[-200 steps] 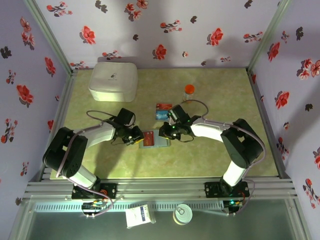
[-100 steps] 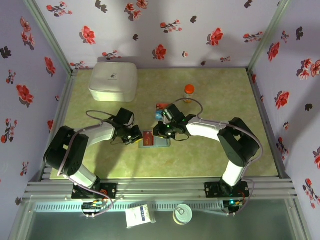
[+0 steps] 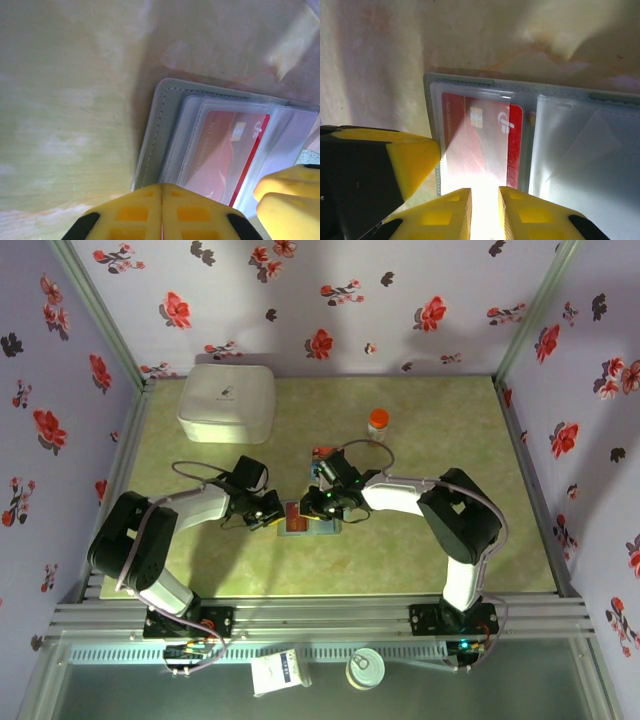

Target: Take the credit cards out of the card holder

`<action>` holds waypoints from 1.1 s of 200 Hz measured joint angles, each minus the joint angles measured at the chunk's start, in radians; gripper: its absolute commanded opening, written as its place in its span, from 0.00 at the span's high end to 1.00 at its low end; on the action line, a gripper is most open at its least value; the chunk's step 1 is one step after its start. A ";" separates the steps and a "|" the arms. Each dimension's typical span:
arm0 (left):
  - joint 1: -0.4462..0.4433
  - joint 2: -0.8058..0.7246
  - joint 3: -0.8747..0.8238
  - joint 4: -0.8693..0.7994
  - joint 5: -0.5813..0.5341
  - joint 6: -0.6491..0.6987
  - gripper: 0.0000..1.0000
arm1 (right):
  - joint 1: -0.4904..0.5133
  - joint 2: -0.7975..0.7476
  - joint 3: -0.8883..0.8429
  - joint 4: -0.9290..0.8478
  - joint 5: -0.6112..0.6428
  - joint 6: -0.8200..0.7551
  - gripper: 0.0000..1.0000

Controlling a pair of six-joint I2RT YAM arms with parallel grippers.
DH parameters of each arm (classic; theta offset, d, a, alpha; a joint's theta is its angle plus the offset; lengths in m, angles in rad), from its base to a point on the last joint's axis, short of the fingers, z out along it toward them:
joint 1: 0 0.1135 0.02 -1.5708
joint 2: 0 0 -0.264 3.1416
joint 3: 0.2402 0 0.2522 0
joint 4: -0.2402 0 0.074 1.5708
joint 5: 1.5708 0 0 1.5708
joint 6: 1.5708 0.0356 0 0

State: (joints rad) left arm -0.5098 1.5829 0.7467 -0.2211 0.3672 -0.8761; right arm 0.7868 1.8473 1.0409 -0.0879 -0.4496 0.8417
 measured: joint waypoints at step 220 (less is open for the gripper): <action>0.002 0.004 0.000 -0.001 0.008 0.002 0.95 | 0.003 0.024 0.051 -0.116 0.058 -0.032 0.79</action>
State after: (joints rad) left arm -0.5076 1.5867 0.7467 -0.2218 0.3752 -0.8742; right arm 0.7902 1.8713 1.0916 -0.2043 -0.3912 0.8101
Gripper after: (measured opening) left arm 0.048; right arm 0.204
